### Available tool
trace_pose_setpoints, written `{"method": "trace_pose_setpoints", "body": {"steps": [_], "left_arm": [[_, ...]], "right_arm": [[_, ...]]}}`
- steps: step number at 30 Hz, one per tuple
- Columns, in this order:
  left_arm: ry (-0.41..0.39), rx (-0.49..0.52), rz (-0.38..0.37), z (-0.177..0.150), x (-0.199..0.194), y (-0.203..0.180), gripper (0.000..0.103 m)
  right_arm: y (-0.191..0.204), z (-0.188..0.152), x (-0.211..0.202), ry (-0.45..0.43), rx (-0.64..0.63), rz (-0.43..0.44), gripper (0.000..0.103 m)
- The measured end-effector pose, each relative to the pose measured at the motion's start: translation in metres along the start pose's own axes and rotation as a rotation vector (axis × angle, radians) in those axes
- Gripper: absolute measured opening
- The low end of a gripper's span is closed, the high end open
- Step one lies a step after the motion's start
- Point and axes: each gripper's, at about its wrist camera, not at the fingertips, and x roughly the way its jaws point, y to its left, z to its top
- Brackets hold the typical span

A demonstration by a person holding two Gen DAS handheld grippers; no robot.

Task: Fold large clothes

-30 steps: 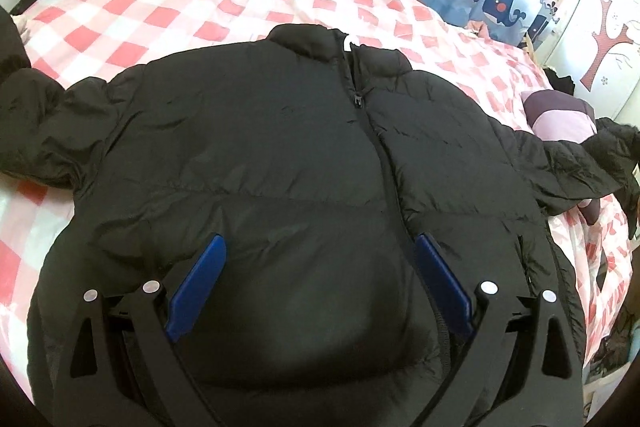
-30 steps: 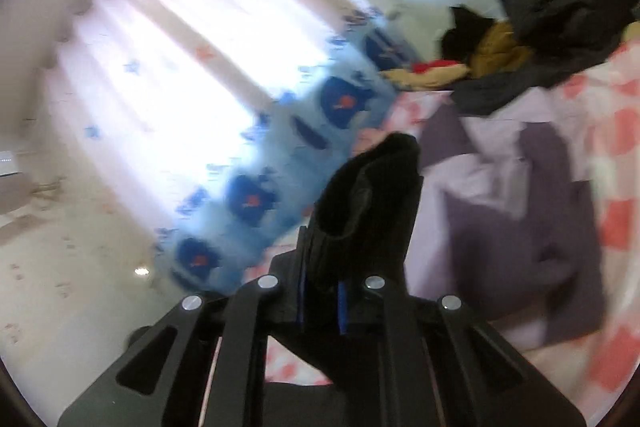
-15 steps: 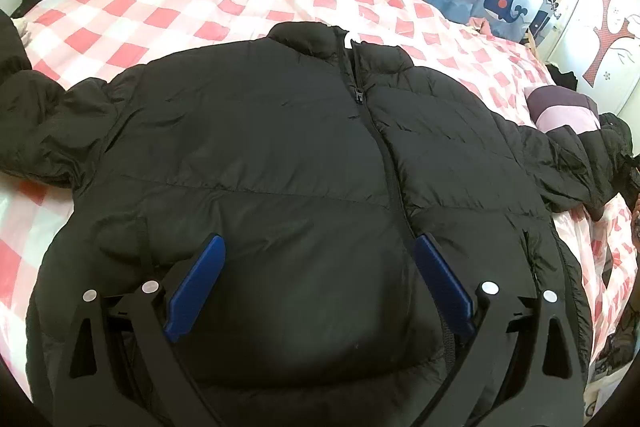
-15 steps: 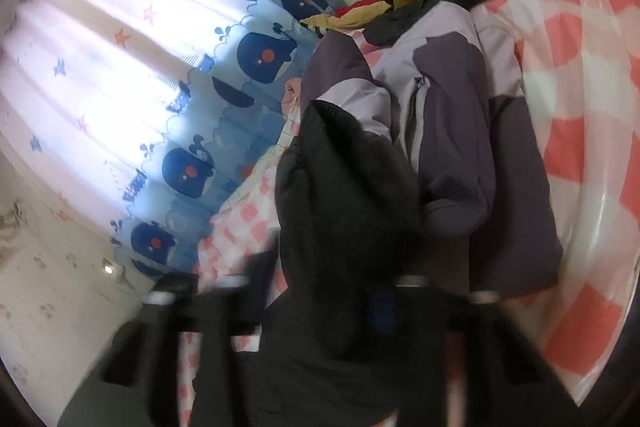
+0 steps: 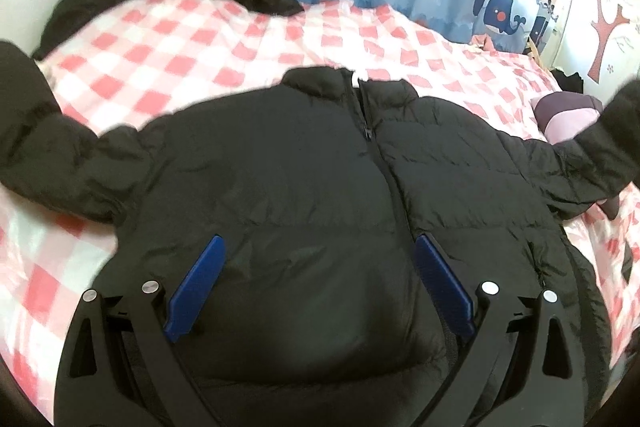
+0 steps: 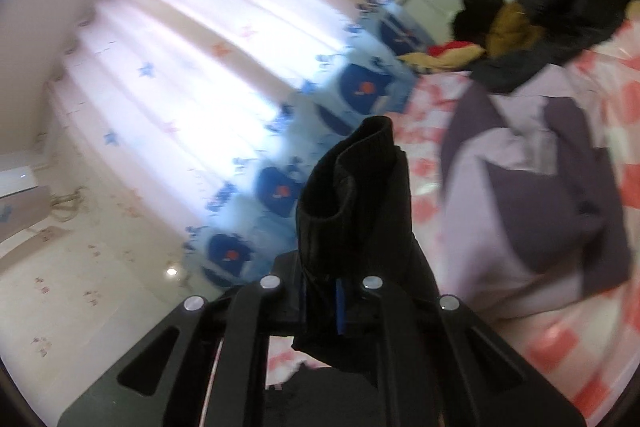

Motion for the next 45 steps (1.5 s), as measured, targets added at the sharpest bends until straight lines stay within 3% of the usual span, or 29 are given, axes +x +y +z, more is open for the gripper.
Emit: {"method": "trace_pose_setpoints", "body": {"steps": [9,24,34,41,45], "left_arm": [[-0.05,0.081,0.047,-0.003,-0.029,0.005,0.092],[-0.027,0.057,0.065,-0.005,-0.044,0.042,0.092],[0.042,0.055,0.111,-0.012,-0.041,0.073,0.092],[0.082,0.069,0.116,-0.019,-0.044,0.088,0.092],[0.119,0.019,0.09,-0.02,-0.044,0.105,0.092]], "right_arm": [[0.081,-0.04,0.037,0.065,-0.06,0.081,0.011],[0.155,-0.102,0.092,0.165,-0.063,0.201,0.011],[0.227,-0.191,0.151,0.333,-0.123,0.31,0.011],[0.249,-0.262,0.188,0.449,-0.106,0.347,0.011],[0.259,-0.31,0.207,0.515,-0.101,0.357,0.011]]}}
